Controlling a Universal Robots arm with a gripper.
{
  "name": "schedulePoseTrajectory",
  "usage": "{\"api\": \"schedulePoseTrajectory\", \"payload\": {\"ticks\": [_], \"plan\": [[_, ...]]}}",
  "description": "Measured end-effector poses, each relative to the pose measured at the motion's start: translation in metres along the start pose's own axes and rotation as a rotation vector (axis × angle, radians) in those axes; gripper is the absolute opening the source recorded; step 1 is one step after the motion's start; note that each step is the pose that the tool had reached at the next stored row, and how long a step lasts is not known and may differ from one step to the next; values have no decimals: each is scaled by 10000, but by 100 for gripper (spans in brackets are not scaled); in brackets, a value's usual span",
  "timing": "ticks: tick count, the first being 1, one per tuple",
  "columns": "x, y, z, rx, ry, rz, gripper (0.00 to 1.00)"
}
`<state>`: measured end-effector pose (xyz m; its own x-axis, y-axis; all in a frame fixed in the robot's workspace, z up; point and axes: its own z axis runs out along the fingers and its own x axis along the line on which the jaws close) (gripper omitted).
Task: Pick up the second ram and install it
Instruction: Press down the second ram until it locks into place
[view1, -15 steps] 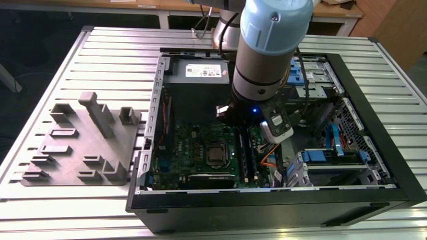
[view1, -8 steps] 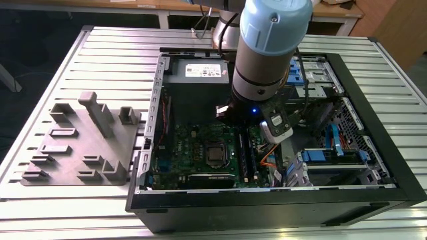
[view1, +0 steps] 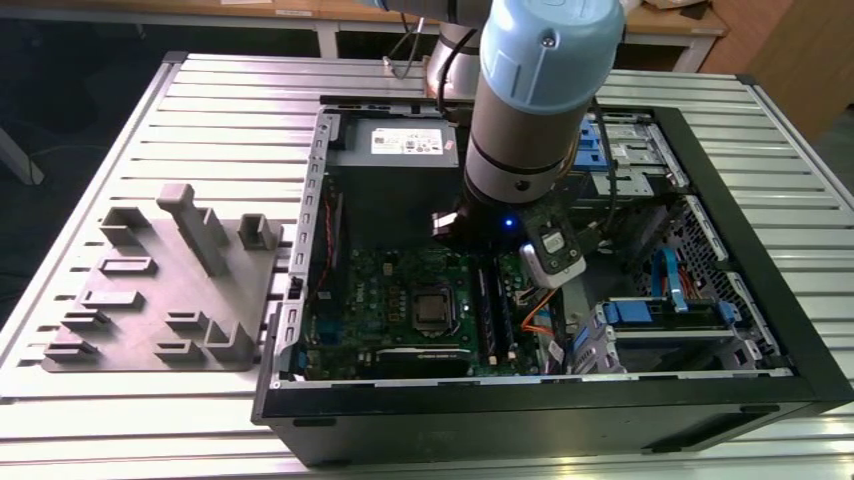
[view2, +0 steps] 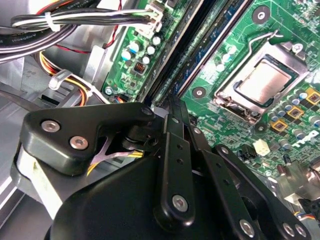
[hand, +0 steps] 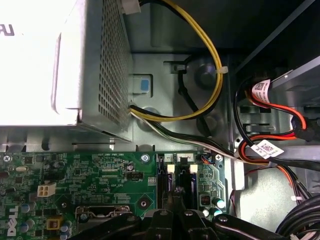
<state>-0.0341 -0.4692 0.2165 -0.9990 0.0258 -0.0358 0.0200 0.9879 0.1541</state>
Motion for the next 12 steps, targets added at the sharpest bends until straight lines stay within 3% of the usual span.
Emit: {"api": "schedulePoseTrajectory", "payload": {"ticks": [5, 12], "plan": [[-1, 2, -6, -7, -3, 0, 7], [-4, 16, -101, -1, -1, 0, 7]]}}
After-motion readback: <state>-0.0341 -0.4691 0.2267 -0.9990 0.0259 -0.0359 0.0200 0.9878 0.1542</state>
